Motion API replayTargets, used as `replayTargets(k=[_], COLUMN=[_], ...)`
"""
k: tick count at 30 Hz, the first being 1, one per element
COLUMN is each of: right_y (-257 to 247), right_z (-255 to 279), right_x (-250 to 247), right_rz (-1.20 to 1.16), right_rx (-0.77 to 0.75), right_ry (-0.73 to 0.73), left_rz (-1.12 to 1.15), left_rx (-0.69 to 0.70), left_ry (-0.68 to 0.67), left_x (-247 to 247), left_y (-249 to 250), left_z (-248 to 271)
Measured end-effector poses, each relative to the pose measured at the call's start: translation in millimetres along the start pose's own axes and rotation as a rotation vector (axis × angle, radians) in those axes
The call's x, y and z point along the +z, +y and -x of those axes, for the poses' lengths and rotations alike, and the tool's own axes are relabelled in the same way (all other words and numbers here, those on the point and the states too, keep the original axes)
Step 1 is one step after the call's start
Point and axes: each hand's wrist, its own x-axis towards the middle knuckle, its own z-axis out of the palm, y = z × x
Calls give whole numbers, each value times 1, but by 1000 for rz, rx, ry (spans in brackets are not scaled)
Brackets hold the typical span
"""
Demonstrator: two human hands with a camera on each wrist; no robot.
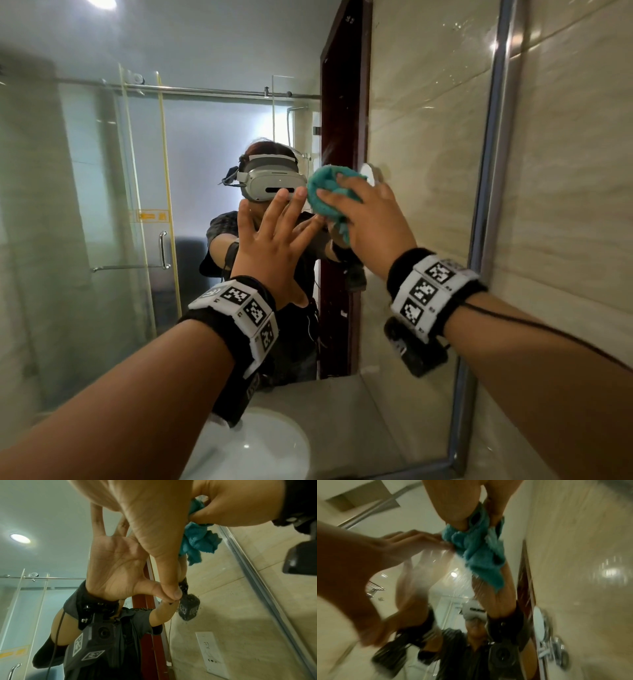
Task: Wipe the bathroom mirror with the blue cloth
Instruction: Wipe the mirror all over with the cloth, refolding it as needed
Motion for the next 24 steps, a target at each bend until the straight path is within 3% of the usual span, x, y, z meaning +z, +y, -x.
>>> replayTargets(k=[2, 6, 9, 11, 14, 17, 21, 24], right_y=[18, 50, 40, 26, 28, 57, 83, 58], right_z=[-7, -26, -17, -2, 9, -5, -17, -7], right_x=[-11, -20, -10, -5, -12, -23, -30, -26], right_rz=[-44, -287, -253, -138, -82, -122, -336, -158], right_rx=[37, 326, 349, 244, 78, 161, 431, 376], right_ry=[25, 356, 268, 140, 75, 175, 372, 235], left_rz=[2, 16, 19, 13, -41, -45, 33, 29], left_rx=[4, 2, -3, -9, -29, -20, -33, -44], left_ry=[-13, -21, -11, 39, 99, 85, 22, 22], left_x=[-1, -4, -15, -26, -37, -37, -33, -34], left_y=[0, -1, 3, 4, 2, 0, 4, 7], left_z=[0, 1, 4, -1, -25, -51, -60, -60])
